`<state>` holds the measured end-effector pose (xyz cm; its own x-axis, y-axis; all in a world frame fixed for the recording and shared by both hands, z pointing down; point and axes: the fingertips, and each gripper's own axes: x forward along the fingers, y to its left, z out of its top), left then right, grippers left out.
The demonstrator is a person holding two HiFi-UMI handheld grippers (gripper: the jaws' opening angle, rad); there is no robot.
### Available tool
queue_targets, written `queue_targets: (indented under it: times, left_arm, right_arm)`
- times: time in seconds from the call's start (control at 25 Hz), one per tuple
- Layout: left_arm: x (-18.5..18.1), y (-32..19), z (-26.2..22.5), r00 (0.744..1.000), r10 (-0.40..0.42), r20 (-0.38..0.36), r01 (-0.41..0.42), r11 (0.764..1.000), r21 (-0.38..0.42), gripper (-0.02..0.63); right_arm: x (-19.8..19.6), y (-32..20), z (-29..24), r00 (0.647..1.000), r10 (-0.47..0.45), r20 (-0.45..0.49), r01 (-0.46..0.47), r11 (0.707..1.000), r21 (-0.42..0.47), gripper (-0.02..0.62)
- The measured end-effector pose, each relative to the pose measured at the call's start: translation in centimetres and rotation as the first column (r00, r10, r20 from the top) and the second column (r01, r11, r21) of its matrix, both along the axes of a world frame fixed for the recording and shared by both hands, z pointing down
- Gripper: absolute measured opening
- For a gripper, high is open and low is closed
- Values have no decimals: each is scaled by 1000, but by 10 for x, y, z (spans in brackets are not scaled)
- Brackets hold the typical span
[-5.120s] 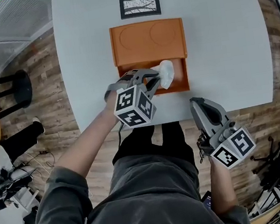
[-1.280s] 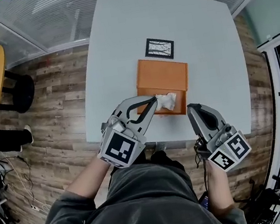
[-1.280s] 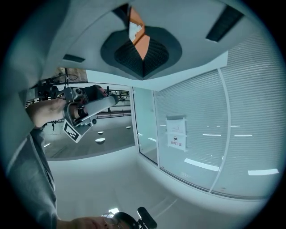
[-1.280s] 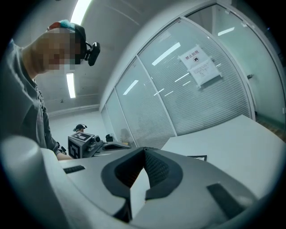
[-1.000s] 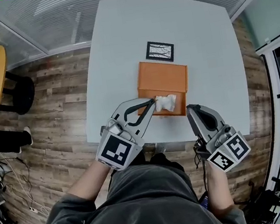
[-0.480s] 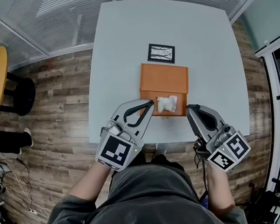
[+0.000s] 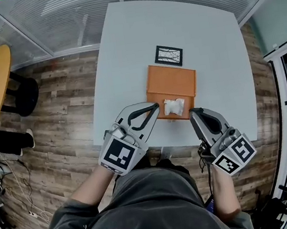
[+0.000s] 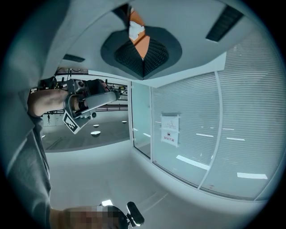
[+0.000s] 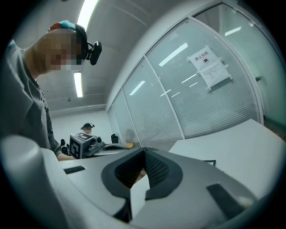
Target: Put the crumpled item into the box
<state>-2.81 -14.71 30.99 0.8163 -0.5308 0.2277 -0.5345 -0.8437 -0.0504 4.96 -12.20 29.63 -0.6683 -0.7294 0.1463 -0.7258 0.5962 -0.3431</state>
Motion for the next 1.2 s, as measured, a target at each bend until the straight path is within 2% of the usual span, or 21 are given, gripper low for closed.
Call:
queue_targets:
  times: [0.84,1.2]
  left_arm:
    - [7,7,2,1000,2,9,-1,1000,-9,12]
    - [7,6,5,1000,-8,-11,8,1000,-3,12]
  right_arm:
    - [4,6,3,1000,-2,-4,2,1000,-17,0]
    - [4,5,4,1000,-7,-5,7,1000,-17,-1]
